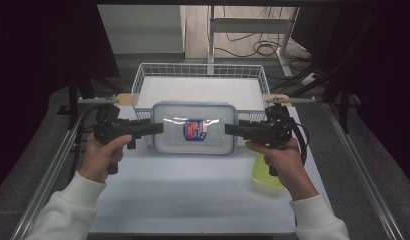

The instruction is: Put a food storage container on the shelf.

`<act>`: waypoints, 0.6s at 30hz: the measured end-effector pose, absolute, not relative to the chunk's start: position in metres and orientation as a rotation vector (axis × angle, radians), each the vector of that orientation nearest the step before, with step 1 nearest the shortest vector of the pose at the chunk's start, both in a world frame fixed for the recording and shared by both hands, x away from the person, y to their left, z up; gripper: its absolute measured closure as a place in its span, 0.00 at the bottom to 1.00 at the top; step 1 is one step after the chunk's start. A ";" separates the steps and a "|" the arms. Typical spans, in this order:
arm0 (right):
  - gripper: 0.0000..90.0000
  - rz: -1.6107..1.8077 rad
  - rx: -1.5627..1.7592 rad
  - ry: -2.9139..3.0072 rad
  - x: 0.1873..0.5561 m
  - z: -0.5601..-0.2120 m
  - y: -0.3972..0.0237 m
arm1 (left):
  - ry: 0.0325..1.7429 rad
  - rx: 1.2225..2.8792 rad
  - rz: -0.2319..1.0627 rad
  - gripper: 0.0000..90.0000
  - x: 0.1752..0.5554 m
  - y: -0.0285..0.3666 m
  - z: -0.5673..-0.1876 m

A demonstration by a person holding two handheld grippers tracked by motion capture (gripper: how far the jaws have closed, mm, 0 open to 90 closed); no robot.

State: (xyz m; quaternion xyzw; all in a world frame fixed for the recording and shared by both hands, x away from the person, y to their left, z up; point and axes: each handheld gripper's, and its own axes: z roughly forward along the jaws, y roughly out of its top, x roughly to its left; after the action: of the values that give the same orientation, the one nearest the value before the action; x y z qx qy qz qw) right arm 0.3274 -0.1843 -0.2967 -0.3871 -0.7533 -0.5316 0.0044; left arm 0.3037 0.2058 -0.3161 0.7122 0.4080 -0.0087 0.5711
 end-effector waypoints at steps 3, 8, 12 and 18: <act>0.55 -1.684 -1.203 -2.359 0.333 -0.290 -0.185 | 0.950 1.668 -0.006 0.58 0.309 0.206 -0.309; 0.55 -1.688 -1.213 -2.357 0.351 -0.278 -0.185 | 0.951 1.668 -0.014 0.58 0.329 0.205 -0.298; 0.54 -1.681 -1.220 -2.354 0.359 -0.274 -0.186 | 0.953 1.670 -0.026 0.58 0.339 0.204 -0.294; 0.55 -1.674 -1.239 -2.364 0.379 -0.259 -0.189 | 0.944 1.665 -0.043 0.58 0.365 0.201 -0.283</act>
State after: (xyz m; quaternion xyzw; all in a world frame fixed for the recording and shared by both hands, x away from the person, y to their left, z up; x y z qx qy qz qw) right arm 0.3785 -0.1889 -0.2585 -0.3934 -0.7504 -0.5312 -0.0047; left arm 0.3650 0.2011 -0.2827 0.7112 0.4029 -0.0185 0.5757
